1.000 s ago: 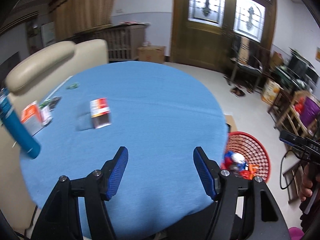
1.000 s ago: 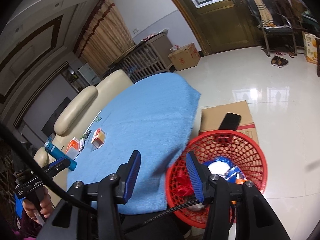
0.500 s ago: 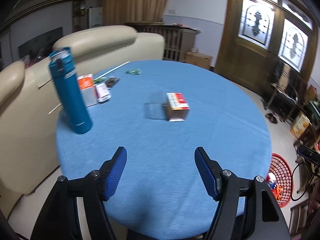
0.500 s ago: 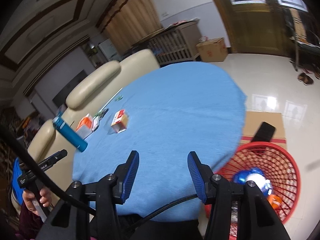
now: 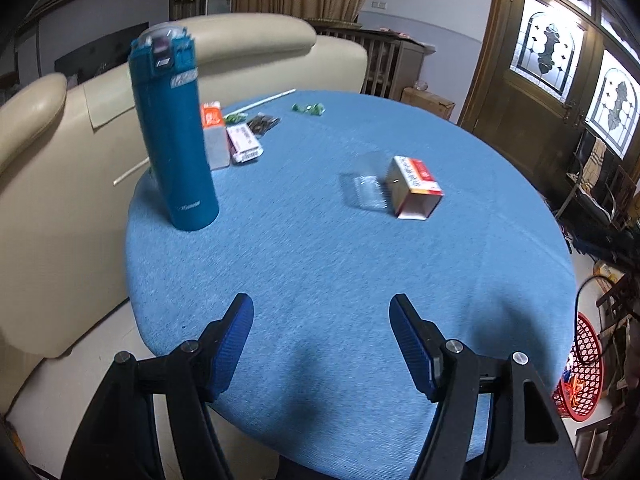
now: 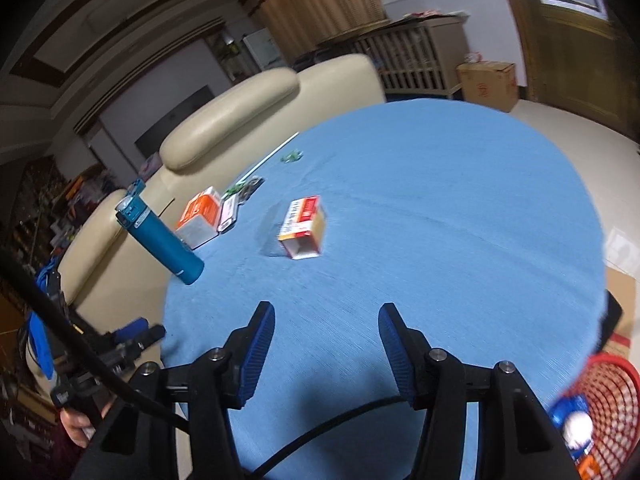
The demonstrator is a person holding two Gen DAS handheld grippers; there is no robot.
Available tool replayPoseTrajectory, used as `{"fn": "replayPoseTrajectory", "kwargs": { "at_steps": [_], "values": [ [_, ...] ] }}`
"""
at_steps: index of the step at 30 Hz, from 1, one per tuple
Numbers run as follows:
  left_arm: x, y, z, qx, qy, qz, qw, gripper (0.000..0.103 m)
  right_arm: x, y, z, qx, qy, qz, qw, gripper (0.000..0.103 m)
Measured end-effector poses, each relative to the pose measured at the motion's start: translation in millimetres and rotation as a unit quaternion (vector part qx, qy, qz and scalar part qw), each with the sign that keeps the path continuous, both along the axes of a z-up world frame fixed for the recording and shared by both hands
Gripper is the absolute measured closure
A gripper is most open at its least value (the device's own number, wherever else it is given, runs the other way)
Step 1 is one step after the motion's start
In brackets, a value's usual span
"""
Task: Collect trash
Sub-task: 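Move both tools back over the table toward the red-and-white medicine box, then grasp the red-and-white medicine box with the right tool while the left grasps the clear plastic tray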
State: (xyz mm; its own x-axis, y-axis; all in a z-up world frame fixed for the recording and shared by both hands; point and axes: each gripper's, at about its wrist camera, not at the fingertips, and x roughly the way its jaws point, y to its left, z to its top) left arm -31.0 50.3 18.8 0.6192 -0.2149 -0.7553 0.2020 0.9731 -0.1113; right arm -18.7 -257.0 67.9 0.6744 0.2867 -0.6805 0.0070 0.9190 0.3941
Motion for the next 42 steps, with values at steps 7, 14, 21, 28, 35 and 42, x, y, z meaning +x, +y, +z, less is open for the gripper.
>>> {"fn": "replayPoseTrajectory", "kwargs": {
  "at_steps": [7,14,21,28,35,42],
  "values": [
    [12,26,-17,0.004,0.016,0.025,0.9996,0.032,79,37,-17,-0.014,0.026,0.019,0.999,0.045],
    [17,46,-27,0.021,0.018,0.047,0.9985,0.032,143,65,-38,-0.038,0.052,0.020,0.998,0.045],
    [23,61,-35,0.019,0.028,0.059,0.9977,0.032,188,77,-68,-0.065,0.080,0.011,0.995,0.045],
    [27,57,-36,0.022,0.031,0.051,0.9980,0.032,203,79,-87,-0.078,0.106,0.011,0.991,0.045],
    [37,44,-28,0.023,0.024,0.034,0.9989,0.032,205,66,-100,-0.069,0.114,0.002,0.991,0.053],
    [69,6,-10,0.016,0.016,-0.007,0.9997,0.032,183,32,-93,-0.042,0.099,-0.019,0.994,0.053]
  ]
}}
